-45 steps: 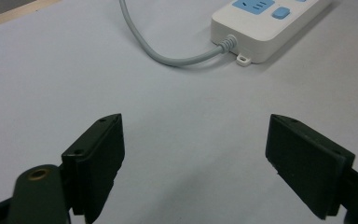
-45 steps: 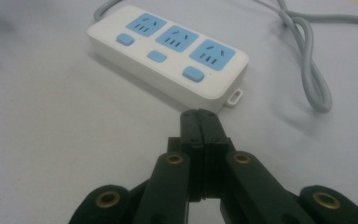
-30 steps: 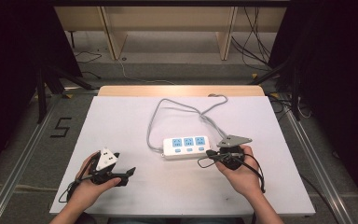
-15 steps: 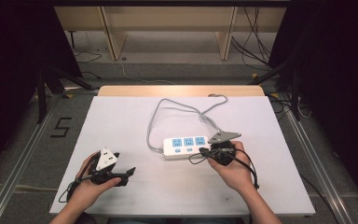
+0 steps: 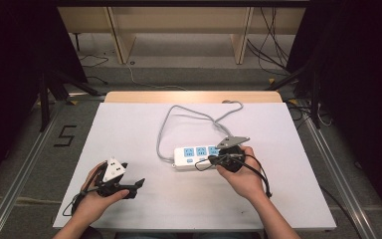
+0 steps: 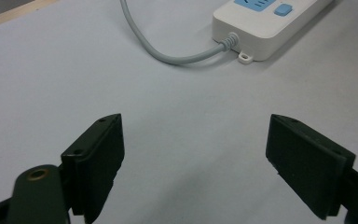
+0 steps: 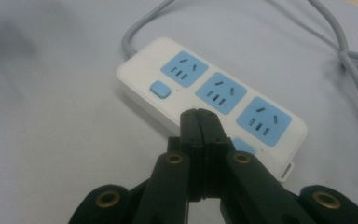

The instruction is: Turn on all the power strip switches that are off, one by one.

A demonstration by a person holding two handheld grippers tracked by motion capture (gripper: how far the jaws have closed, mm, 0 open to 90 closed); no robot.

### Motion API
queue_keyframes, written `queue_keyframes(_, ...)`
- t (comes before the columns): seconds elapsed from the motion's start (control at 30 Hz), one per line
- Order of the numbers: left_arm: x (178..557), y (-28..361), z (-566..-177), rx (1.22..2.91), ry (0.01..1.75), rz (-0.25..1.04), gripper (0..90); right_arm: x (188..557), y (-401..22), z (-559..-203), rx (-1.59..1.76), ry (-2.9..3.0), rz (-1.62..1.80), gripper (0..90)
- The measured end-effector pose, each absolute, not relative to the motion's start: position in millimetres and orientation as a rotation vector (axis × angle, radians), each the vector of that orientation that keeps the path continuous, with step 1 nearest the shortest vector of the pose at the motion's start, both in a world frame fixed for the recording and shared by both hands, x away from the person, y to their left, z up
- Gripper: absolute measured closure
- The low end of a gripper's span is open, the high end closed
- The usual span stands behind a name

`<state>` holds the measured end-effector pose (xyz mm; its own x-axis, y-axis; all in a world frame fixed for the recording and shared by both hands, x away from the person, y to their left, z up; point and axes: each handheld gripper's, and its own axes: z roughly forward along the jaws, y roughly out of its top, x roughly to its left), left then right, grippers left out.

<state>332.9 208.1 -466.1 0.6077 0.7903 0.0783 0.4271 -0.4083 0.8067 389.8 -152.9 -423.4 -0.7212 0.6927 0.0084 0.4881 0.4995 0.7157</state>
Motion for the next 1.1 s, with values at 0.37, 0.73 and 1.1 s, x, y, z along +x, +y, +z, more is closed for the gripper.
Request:
queue_keyframes(0.37,333,208,-466,2.047,0.957,0.591,18.8,399,-140,-422,1.002,2.512,1.009,90.0)
queue_keyframes(0.73,333,208,-466,2.050,0.956,0.592,18.8,406,-129,-422,1.009,2.546,0.981,90.0)
queue_keyframes(1.1,333,207,-466,2.052,0.956,0.594,18.9,412,-120,-422,1.006,2.568,0.968,90.0)
